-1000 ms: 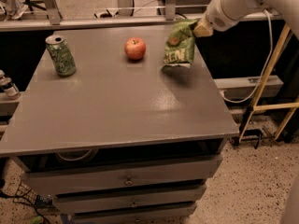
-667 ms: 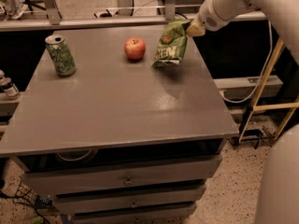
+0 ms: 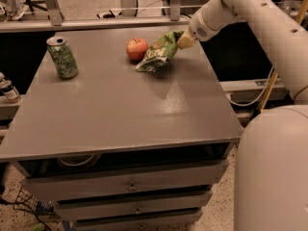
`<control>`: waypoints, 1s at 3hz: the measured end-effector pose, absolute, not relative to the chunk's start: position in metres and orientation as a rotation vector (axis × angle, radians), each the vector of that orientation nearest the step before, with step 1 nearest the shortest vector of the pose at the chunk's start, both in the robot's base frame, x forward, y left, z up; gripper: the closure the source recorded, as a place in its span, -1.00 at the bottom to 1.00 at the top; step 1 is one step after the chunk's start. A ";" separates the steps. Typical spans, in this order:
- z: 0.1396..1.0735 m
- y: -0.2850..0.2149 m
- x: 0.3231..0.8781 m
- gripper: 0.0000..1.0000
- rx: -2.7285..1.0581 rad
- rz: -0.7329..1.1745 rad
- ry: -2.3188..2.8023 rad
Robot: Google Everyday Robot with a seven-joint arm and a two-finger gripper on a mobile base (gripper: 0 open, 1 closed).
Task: Move green jalapeno chip bag near apple
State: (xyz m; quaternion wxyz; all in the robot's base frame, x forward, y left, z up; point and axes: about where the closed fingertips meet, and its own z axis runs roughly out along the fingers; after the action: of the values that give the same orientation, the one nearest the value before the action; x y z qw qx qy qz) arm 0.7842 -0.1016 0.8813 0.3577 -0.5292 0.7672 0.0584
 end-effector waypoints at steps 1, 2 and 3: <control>0.878 -0.100 0.785 0.63 -1.370 0.156 1.982; 0.875 -0.097 0.785 0.19 -1.374 0.160 1.984; 0.870 -0.094 0.786 -0.45 -1.380 0.167 1.986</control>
Offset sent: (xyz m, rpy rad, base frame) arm 0.0005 0.0020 -0.0032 0.0000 0.0054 0.0032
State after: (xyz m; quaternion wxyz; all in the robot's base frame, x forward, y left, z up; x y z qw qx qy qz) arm 0.7858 -0.0940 0.8702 0.3509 -0.5330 0.7672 0.0646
